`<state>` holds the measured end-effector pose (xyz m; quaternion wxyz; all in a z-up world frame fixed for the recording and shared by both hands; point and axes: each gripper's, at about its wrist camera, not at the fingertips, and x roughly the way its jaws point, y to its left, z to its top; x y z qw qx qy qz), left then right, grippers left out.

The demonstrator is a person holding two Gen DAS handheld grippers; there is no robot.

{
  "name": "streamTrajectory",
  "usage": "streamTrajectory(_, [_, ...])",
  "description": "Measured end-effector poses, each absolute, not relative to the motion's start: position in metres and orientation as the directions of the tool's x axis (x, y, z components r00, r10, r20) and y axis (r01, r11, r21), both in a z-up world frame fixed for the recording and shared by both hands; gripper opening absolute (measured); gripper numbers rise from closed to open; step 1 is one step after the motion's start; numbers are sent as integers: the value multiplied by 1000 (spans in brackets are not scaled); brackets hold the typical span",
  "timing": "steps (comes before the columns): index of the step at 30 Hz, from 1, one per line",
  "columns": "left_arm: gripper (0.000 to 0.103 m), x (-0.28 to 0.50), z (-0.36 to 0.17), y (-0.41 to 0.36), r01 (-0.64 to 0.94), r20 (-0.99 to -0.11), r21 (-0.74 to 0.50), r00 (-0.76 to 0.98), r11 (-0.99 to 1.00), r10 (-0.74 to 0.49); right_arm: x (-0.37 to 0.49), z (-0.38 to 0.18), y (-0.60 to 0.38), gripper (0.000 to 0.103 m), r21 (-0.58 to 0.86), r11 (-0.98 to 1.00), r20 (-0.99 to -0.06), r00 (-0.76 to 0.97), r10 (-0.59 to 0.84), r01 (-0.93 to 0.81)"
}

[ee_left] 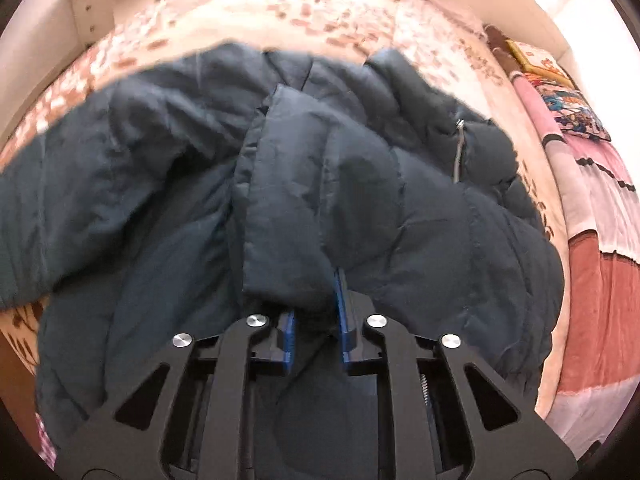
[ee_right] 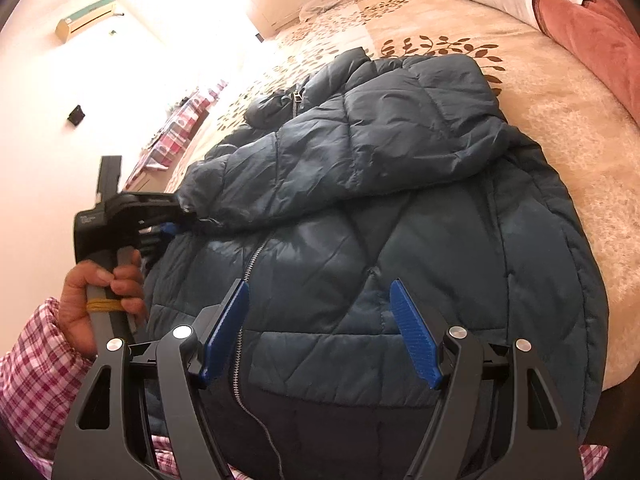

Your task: Fold large clothes

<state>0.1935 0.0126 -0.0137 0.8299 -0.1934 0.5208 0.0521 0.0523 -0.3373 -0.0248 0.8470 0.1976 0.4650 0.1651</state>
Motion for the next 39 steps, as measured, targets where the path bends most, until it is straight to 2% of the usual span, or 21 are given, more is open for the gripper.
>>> streamTrajectory(4, [14, 195, 14, 5, -208, -845, -196, 532, 958, -58, 54, -26, -339, 72, 475, 874, -722, 523, 454, -102])
streamTrajectory(8, [14, 203, 25, 7, -165, -823, -176, 565, 970, -53, 58, -28, -345, 72, 470, 878, -723, 532, 441, -89])
streamTrajectory(18, [18, 230, -31, 24, -228, -882, -226, 460, 947, -100, 64, -30, -358, 72, 431, 901, -742, 549, 385, -49])
streamTrajectory(28, [24, 229, -38, 22, -210, -884, -215, 457, 954, -99, 69, -43, -338, 72, 401, 915, -789, 491, 369, -43])
streamTrajectory(39, [19, 220, -34, 24, -239, -878, -252, 464, 938, -118, 67, -43, -324, 72, 359, 932, -816, 466, 343, -56])
